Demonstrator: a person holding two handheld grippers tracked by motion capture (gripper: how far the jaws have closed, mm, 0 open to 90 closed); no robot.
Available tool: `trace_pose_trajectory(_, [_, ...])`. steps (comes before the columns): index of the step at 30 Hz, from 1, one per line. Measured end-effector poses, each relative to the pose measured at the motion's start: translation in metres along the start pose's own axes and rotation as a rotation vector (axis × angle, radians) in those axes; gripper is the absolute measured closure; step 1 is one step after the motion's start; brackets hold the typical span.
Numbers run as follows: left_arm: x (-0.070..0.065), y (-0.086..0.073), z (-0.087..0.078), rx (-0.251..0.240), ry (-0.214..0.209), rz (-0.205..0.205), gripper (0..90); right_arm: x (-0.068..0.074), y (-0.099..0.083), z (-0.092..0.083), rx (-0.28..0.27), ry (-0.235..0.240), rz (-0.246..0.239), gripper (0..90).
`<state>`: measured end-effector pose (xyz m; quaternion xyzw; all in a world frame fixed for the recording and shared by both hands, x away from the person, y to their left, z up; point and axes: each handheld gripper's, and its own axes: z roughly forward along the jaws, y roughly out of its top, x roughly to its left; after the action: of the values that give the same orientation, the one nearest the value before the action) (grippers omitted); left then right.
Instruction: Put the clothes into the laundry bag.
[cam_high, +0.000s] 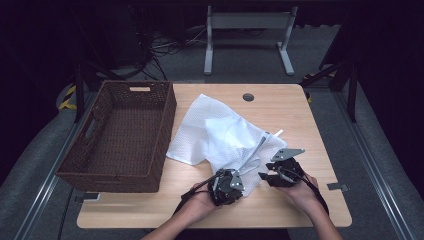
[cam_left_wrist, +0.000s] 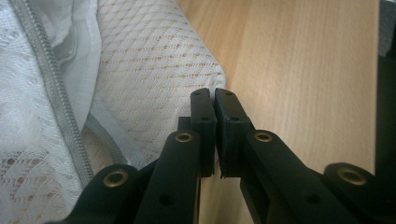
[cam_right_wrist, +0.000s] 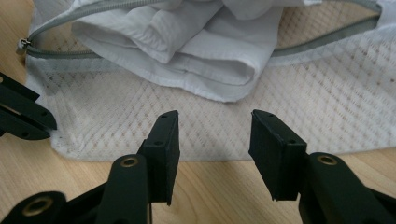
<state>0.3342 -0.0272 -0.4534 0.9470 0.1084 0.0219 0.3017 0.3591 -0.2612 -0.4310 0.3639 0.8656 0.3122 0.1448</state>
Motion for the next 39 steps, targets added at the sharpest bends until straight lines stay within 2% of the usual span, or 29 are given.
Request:
trace_pose_trajectory(2, [0.001,-0.005,-0.006,0.012,-0.025,-0.007,87.4,0.001,0.001,-0.002,-0.01,0.009,-0.009,52.1])
trace_pose_trajectory(4, [0.002,-0.011,-0.014,0.015,-0.031,-0.009,87.4,0.003,0.002,-0.003,-0.022,0.02,-0.014,50.5])
trace_pose_trajectory(8, [0.004,-0.025,-0.03,-0.005,-0.05,-0.045,87.4,0.011,0.006,0.003,-0.027,0.062,-0.052,46.3])
trace_pose_trajectory(9, [0.004,-0.025,-0.03,-0.005,-0.05,-0.045,87.4,0.011,0.006,0.003,-0.027,0.062,-0.052,46.3])
trace_pose_trajectory(13, [0.005,-0.046,-0.044,-0.01,-0.062,-0.082,87.3,0.026,0.013,0.012,-0.035,0.113,-0.115,42.0])
trace_pose_trajectory(15, [0.006,-0.051,-0.046,-0.003,-0.068,-0.094,87.4,0.037,0.019,0.019,-0.032,0.145,-0.147,40.5])
trace_pose_trajectory(20, [0.004,-0.048,-0.046,0.001,-0.073,-0.08,87.4,0.054,0.029,0.038,-0.009,0.162,-0.218,39.8])
trace_pose_trajectory(27, [0.005,-0.047,-0.042,0.017,-0.086,-0.078,87.4,0.062,0.038,0.052,-0.009,0.156,-0.257,37.9])
trace_pose_trajectory(29, [0.005,-0.047,-0.042,0.022,-0.092,-0.076,87.4,0.066,0.04,0.058,0.007,0.146,-0.28,37.8])
trace_pose_trajectory(31, [0.004,-0.047,-0.042,0.023,-0.091,-0.07,87.4,0.069,0.04,0.063,0.018,0.126,-0.296,46.0])
trace_pose_trajectory(34, [0.003,-0.047,-0.042,0.029,-0.093,-0.063,87.4,0.068,0.044,0.064,0.007,0.115,-0.296,68.6])
trace_pose_trajectory(35, [0.003,-0.047,-0.042,0.035,-0.089,-0.062,87.4,0.067,0.046,0.063,0.002,0.123,-0.28,75.5])
trace_pose_trajectory(39, [0.003,-0.047,-0.041,0.037,-0.098,-0.061,87.4,0.067,0.05,0.064,-0.006,0.098,-0.266,81.6])
